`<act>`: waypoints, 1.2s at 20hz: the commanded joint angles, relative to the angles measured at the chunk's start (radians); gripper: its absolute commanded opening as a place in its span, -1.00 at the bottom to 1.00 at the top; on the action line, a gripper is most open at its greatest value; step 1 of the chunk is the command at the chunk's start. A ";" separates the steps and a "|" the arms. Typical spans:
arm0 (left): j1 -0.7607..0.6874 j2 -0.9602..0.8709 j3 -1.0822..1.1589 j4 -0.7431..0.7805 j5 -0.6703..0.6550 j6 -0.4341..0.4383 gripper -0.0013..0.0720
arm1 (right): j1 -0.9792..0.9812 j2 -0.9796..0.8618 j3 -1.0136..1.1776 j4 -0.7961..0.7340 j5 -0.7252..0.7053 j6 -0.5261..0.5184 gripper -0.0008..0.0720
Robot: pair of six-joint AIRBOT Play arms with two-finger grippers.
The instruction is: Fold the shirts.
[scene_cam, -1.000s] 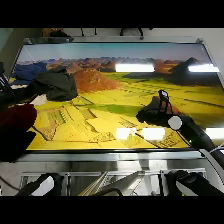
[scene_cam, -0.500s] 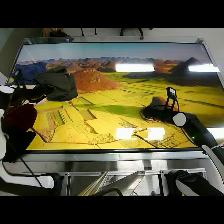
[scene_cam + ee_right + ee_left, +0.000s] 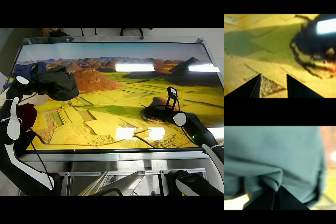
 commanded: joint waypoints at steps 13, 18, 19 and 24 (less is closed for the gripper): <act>-0.666 0.433 0.017 -0.182 -0.364 -0.062 -0.93 | -0.198 0.021 0.296 0.001 0.530 -0.093 -0.62; -0.725 0.434 -0.106 -0.114 -0.250 -0.074 0.91 | -0.198 0.021 0.296 0.000 0.602 -0.104 0.25; -0.683 0.436 -0.097 -0.106 -0.277 -0.076 0.91 | -0.198 0.021 0.296 0.000 0.624 -0.104 0.25; -0.420 0.436 -0.276 -0.048 -0.404 -0.095 0.91 | -0.198 0.013 0.255 0.004 0.580 -0.123 0.47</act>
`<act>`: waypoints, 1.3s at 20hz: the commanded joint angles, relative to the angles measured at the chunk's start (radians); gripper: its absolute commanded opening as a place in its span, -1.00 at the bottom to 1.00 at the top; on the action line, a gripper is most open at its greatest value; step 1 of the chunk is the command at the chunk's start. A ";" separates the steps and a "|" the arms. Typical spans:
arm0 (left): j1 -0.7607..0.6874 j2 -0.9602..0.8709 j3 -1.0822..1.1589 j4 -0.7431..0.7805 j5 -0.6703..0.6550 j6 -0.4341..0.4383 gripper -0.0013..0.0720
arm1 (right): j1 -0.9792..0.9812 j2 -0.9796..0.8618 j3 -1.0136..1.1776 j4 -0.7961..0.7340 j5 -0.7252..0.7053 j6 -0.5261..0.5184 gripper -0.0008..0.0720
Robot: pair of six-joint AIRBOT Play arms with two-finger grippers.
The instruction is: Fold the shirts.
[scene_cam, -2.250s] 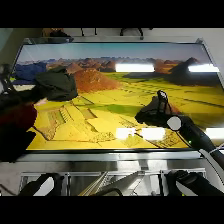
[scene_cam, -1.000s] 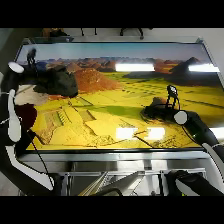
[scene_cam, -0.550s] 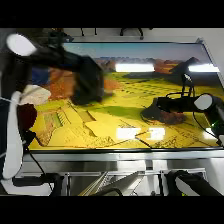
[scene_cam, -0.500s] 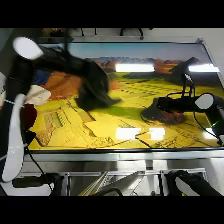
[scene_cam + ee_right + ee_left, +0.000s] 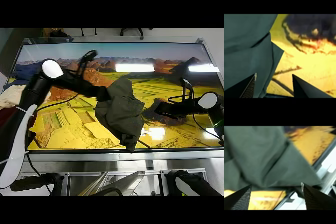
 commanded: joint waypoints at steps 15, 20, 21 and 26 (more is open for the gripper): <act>0.058 -0.317 -0.208 -0.143 0.291 0.158 -0.34 | 0.101 -0.462 -0.063 0.508 -0.190 -0.495 0.26; 0.080 -0.344 -0.087 -0.144 0.175 0.165 -0.94 | 0.100 -0.438 0.000 0.543 -0.173 -0.567 -0.92; 0.091 -0.319 -0.067 -0.144 0.158 0.165 -0.94 | 0.094 -0.425 0.030 0.543 -0.155 -0.567 -0.92; 0.149 -0.043 0.087 -0.148 0.005 0.137 -0.94 | 0.000 -0.278 0.317 0.639 0.026 -0.579 -0.92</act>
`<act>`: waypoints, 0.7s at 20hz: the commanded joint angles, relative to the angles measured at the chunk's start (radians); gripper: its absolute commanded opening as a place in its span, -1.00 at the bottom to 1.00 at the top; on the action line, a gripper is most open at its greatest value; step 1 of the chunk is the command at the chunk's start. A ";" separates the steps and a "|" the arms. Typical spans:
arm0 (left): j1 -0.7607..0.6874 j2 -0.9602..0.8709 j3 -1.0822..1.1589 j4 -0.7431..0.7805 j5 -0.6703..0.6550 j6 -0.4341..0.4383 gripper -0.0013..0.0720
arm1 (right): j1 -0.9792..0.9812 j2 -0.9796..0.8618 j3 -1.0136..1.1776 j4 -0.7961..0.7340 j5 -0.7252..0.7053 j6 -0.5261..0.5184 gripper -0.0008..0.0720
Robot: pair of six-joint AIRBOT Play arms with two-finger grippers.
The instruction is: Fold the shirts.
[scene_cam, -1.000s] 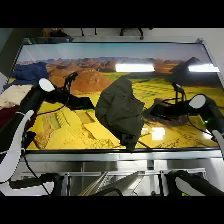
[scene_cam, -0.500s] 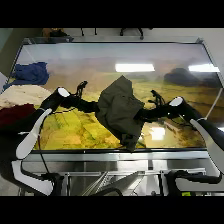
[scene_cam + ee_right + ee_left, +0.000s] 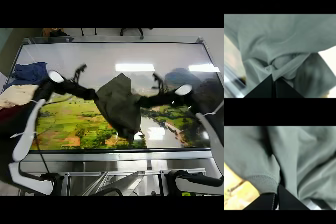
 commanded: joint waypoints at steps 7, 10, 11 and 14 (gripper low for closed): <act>0.011 0.598 0.590 0.131 -0.170 -0.082 -0.94 | -0.089 0.396 0.606 0.068 0.022 -0.036 -0.92; 0.011 0.744 0.588 0.291 -0.119 -0.110 -0.94 | -0.089 0.480 0.668 -0.069 -0.060 -0.032 -0.92; 0.011 0.788 0.535 0.311 -0.097 -0.110 -0.94 | -0.089 0.482 0.668 -0.073 -0.048 -0.031 -0.92; 0.011 0.840 0.332 0.310 -0.066 -0.107 -0.94 | -0.089 0.391 0.651 -0.062 0.097 0.042 -0.92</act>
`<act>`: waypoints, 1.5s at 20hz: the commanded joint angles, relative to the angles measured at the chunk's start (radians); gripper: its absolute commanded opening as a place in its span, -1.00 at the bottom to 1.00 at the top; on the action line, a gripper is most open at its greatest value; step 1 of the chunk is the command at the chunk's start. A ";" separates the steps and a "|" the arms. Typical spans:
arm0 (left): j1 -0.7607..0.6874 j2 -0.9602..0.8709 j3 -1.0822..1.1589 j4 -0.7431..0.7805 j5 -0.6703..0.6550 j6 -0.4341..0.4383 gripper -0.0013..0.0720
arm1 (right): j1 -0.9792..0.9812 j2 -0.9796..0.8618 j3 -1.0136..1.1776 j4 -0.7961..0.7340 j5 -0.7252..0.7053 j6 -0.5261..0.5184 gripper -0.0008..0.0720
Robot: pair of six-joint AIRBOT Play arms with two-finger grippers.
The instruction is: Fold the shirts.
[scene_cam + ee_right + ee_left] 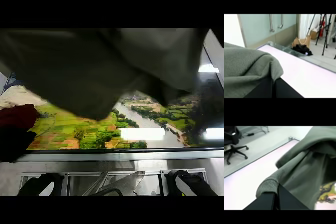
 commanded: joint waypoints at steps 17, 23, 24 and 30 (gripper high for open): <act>0.037 -0.798 -0.500 -0.001 0.172 0.129 -0.51 | -0.024 -0.708 -0.570 -0.008 -0.117 -0.095 -0.64; 0.150 -0.785 -0.275 0.000 -0.125 -0.007 0.88 | -0.155 -0.520 -0.463 -0.134 0.014 0.009 0.71; 0.164 -0.757 -0.344 0.000 -0.155 -0.016 0.88 | -0.161 -0.481 -0.495 -0.182 0.067 0.044 0.71; 0.088 -0.547 -1.026 -0.039 0.127 -0.011 0.85 | -0.067 -0.261 -0.989 -0.197 -0.035 0.075 0.71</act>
